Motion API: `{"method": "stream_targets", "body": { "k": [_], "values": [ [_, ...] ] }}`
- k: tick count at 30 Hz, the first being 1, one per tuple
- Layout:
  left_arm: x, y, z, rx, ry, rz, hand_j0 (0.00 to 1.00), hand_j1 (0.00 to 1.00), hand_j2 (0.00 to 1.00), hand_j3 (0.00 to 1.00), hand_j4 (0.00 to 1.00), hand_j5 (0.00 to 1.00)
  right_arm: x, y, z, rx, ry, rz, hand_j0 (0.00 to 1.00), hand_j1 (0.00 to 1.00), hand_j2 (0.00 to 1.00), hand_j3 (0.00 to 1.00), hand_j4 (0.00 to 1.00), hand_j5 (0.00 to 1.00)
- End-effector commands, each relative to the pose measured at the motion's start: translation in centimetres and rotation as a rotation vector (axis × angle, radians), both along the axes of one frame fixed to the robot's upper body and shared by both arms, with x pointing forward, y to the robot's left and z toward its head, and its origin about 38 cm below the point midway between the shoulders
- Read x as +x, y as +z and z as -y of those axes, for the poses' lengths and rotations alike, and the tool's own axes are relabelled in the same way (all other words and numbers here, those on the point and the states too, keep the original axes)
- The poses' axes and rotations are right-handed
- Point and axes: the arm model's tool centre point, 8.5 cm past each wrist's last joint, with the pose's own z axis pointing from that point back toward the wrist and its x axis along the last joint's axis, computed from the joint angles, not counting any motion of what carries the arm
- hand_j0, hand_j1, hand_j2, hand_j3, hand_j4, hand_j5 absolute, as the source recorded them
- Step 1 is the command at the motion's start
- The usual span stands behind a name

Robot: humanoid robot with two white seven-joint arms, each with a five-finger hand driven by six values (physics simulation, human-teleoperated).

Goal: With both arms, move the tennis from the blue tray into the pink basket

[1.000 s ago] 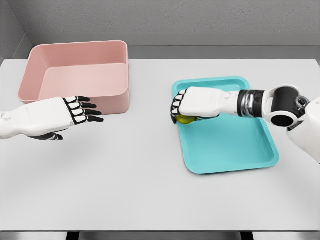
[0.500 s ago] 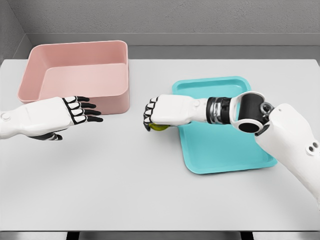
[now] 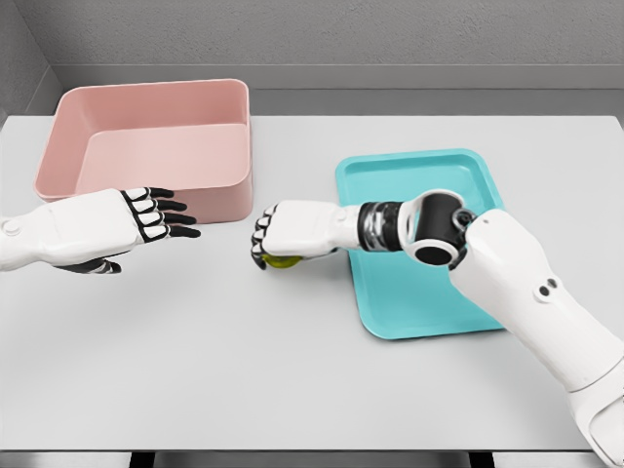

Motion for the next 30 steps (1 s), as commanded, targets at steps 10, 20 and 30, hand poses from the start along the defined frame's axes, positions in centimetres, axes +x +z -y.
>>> {"method": "stream_targets", "body": {
  "k": [10,20,30],
  "values": [
    [0.0,0.1,0.0,-0.005,0.001,-0.001,1.00,1.00,1.00,1.00,1.00,1.00,0.7,-1.5,-0.1,-0.023,-0.030,-0.031,0.73,0.73,0.73,0.73,0.73,0.73],
    [0.0,0.1,0.0,-0.006,0.001,-0.002,1.00,1.00,1.00,1.00,1.00,1.00,0.7,-1.0,-0.1,-0.021,-0.027,-0.021,0.99,0.99,0.99,0.99,0.99,0.99],
    [0.0,0.1,0.0,-0.008,0.002,-0.003,1.00,1.00,1.00,1.00,1.00,1.00,-0.2,2.1,1.1,0.003,0.003,0.067,0.99,0.99,0.99,0.99,0.99,0.99]
  ]
}}
